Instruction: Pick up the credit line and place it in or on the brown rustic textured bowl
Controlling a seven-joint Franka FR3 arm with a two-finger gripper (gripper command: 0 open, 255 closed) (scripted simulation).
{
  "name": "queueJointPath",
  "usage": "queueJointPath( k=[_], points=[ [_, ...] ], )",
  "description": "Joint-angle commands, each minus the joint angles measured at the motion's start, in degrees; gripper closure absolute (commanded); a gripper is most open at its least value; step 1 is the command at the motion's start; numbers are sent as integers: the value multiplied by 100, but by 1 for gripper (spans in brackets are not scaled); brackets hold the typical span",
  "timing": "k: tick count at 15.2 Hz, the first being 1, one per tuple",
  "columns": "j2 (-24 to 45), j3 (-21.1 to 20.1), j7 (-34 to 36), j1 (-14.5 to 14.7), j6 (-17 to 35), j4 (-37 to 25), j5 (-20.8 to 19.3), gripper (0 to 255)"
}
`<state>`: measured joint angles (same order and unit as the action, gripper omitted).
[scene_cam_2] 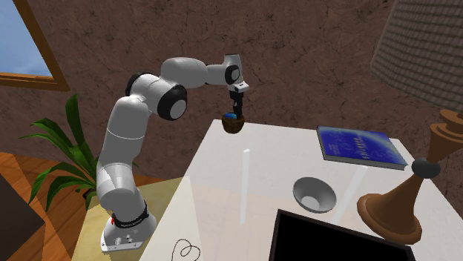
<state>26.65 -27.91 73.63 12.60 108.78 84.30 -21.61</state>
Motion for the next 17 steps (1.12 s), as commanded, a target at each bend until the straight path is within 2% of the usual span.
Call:
queueJointPath(
  k=[1,4,5,10,14,17],
  points=[
    [2,1,1,0,6,3,-2,255],
    [2,1,1,0,6,3,-1,255],
    [2,1,1,0,6,3,-1,0],
    [2,1,1,0,6,3,-1,0],
    [-112,-61,-85,93,-644,-552,90,0],
    [-113,-61,-85,93,-644,-552,90,0]
  ],
)
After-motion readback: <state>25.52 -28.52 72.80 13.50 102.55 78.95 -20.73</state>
